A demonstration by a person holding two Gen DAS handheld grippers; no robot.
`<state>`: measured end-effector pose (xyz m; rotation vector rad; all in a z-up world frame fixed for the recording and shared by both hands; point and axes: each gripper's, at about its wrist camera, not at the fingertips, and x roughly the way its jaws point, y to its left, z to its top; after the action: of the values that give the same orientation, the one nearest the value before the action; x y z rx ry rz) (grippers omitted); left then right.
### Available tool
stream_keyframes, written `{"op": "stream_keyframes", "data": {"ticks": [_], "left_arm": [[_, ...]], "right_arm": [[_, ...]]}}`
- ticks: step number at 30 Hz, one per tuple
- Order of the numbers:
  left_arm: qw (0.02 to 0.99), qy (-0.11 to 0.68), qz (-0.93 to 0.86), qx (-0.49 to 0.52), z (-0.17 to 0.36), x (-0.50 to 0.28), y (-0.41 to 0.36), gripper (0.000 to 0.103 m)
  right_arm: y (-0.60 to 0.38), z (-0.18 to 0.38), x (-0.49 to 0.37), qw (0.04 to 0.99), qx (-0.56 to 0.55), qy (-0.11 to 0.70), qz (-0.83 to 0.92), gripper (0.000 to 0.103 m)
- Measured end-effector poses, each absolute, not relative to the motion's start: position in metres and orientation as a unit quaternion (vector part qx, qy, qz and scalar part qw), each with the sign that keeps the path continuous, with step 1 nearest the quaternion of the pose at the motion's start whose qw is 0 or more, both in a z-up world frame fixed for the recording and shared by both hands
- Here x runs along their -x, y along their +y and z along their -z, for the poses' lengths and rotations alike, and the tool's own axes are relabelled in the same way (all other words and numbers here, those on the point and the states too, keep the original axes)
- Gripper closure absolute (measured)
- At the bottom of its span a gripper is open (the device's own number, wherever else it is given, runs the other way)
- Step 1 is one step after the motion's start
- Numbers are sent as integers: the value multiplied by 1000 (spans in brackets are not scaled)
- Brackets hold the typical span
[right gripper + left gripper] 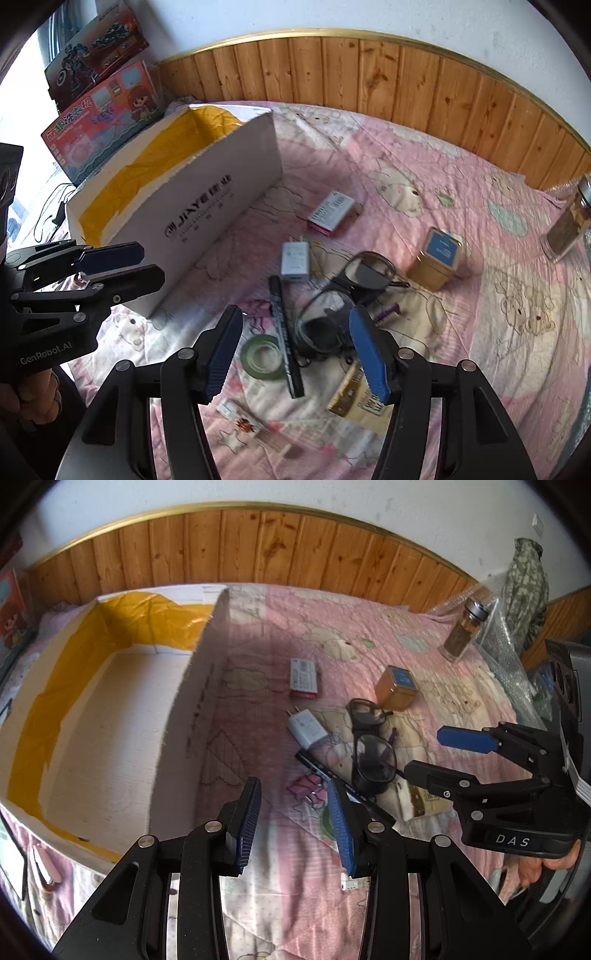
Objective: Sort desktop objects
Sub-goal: 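Grasp the cream tissue pack with the right gripper and lift it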
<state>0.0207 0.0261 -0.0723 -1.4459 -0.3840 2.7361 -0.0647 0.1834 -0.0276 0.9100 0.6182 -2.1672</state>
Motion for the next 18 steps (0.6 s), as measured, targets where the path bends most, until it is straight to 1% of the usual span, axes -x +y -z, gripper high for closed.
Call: {"op": "stream_keyframes", "data": {"ticks": [3,4,6,7,8,11,15,18], "left_arm": [[31,-127,-865,484,91,-14,43,64],[38,-128,-860,492,98,-11,48,64],[53,-126,-850,509,110,-8,59,64],[60,-124,-846,516,115,-6,64,63],[64,-121,-842,521,120,-5,70,62],[74,-113,-837,530,130,-1,81,59],[82,-105,-830,541,142,5,92,57],[83,-96,-826,549,150,10,98,55]], "right_arm": [[208,35,77,337,-372,251,828,37],[215,38,81,337,-375,258,825,33],[227,45,88,338,-374,273,819,30],[232,49,89,335,-376,284,816,25],[236,54,90,337,-382,292,809,23],[243,71,95,335,-390,320,796,23],[247,89,94,325,-393,387,768,23],[246,100,96,314,-382,420,761,22]]}}
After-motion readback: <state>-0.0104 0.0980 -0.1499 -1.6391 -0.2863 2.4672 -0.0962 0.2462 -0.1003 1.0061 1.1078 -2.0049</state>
